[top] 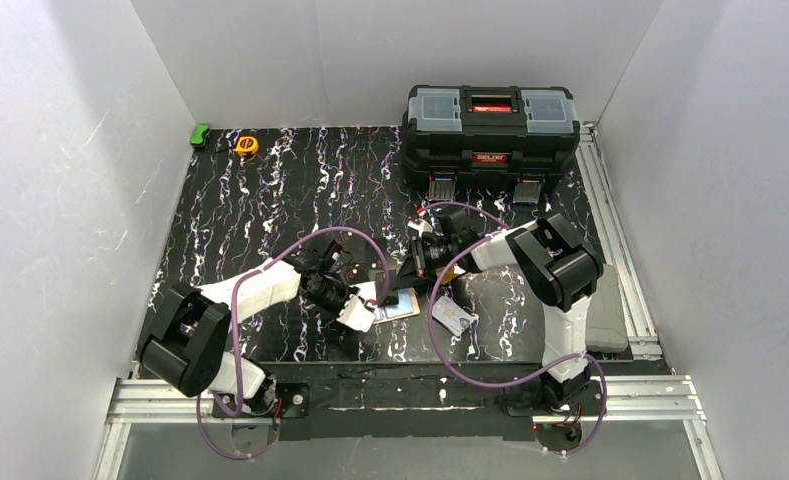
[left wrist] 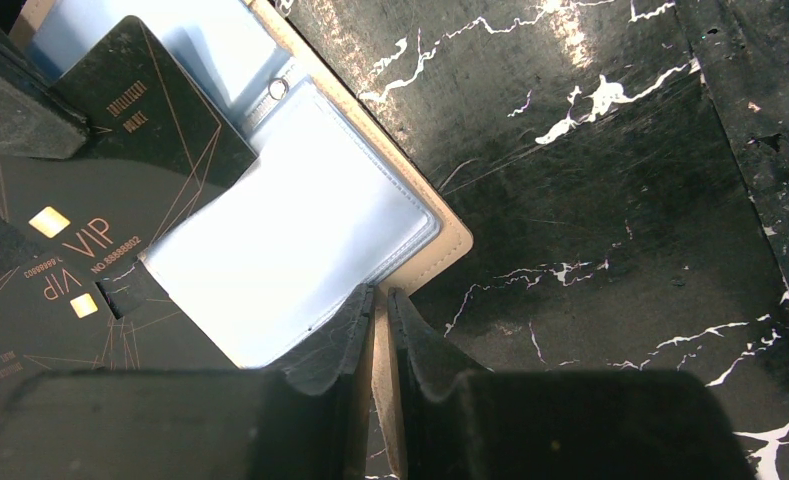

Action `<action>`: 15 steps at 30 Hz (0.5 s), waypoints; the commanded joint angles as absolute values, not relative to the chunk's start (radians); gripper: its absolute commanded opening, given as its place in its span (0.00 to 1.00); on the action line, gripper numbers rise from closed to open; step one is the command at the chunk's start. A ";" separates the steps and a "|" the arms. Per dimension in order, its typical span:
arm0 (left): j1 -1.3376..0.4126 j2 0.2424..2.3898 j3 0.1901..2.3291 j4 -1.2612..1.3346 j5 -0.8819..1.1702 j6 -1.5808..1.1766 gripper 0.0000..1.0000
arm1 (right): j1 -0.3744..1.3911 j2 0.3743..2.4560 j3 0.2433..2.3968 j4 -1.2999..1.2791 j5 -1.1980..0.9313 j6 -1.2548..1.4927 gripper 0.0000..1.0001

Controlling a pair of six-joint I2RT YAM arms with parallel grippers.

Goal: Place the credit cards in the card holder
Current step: Insert the credit card into the card holder.

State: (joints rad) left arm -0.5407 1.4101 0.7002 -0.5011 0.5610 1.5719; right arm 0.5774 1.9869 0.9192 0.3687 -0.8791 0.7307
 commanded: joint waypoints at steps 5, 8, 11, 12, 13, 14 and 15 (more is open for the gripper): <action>-0.552 1.421 0.698 -0.541 0.565 1.568 0.09 | 0.609 2.010 0.942 0.312 -0.897 0.677 0.01; -0.552 1.422 0.702 -0.542 0.564 1.561 0.09 | 0.609 2.009 0.934 0.309 -0.902 0.675 0.01; -0.554 1.423 0.701 -0.543 0.564 1.559 0.09 | 0.611 2.013 0.931 0.309 -0.912 0.676 0.01; -0.555 1.423 0.699 -0.543 0.564 1.559 0.09 | 0.611 2.010 0.929 0.308 -0.912 0.675 0.01; -0.555 1.421 0.699 -0.543 0.563 1.559 0.09 | 0.611 2.008 0.925 0.308 -0.910 0.674 0.01; -0.555 1.421 0.699 -0.543 0.562 1.559 0.09 | 0.611 2.006 0.923 0.307 -0.909 0.672 0.01; -0.556 1.421 0.700 -0.543 0.563 1.559 0.09 | 0.611 2.003 0.920 0.305 -0.907 0.671 0.01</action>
State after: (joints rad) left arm -0.5457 1.4101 0.7010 -0.5007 0.5560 1.5665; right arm 0.6056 1.9999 0.9199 0.3325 -0.9012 0.7021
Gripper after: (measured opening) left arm 0.096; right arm 0.023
